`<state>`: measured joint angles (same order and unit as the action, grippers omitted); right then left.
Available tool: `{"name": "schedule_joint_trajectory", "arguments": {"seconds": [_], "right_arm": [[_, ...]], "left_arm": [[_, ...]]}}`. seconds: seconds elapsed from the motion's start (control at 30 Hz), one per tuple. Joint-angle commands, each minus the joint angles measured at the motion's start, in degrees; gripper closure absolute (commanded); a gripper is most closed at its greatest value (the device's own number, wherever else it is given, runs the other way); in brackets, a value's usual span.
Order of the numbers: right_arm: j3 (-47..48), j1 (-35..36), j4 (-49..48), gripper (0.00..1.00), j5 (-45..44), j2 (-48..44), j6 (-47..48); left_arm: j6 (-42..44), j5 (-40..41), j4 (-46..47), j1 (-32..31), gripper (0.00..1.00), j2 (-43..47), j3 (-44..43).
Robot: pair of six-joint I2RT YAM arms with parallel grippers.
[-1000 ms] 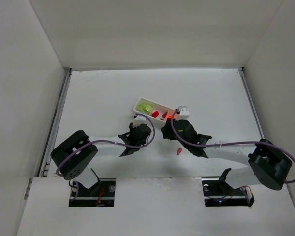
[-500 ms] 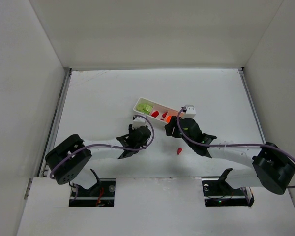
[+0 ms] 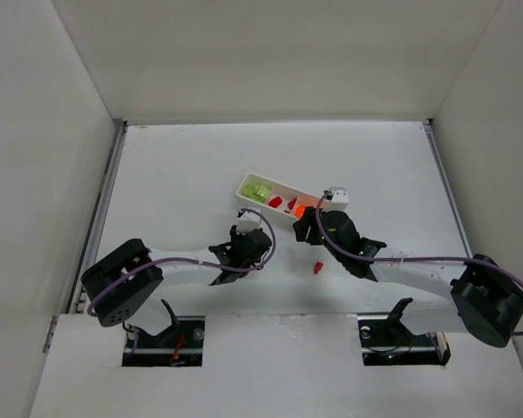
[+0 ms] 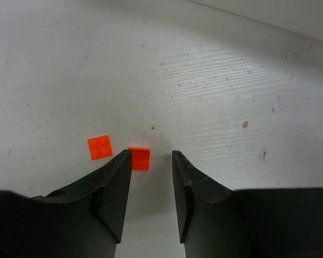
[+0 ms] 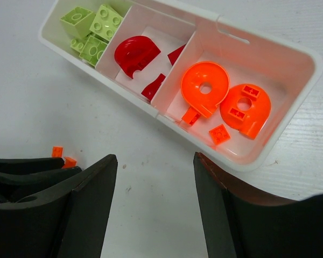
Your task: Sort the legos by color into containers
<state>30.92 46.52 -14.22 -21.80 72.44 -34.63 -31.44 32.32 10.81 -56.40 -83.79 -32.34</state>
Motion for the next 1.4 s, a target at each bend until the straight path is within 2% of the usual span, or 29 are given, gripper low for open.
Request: {"name": "schedule_joint_trajectory", "arguments": {"seconds": [0.0,0.23,0.37,0.77,0.87,1.07,1.37], "right_arm": [[-0.42,-0.25,-3.1,0.35,0.36,-1.52,-0.52],[0.11,-0.16,-3.18,0.35,0.44,0.06,-0.61],[0.37,-0.07,-3.18,0.35,0.36,0.5,-0.61],[0.37,0.1,-3.1,0.35,0.18,0.15,-0.61],[0.11,0.1,-3.1,0.35,0.27,-0.2,-0.61],[-0.5,0.1,-3.27,0.35,0.18,-1.51,-0.61],[-4.98,-2.88,-3.97,0.33,-3.5,-10.73,-1.49]], "left_arm": [[-0.9,2.93,0.09,-0.24,0.67,1.61,0.78],[-0.11,3.46,5.53,-1.91,0.64,6.7,3.07],[-0.64,3.89,5.19,-0.86,0.64,8.11,4.65],[-0.29,1.61,4.84,0.46,0.66,0.39,2.72],[-0.72,1.61,4.4,0.46,0.7,-1.2,2.37],[-0.9,1.88,4.22,0.2,0.83,-0.68,2.45],[-0.2,0.03,1.23,0.02,0.85,6.53,-1.49]]}}
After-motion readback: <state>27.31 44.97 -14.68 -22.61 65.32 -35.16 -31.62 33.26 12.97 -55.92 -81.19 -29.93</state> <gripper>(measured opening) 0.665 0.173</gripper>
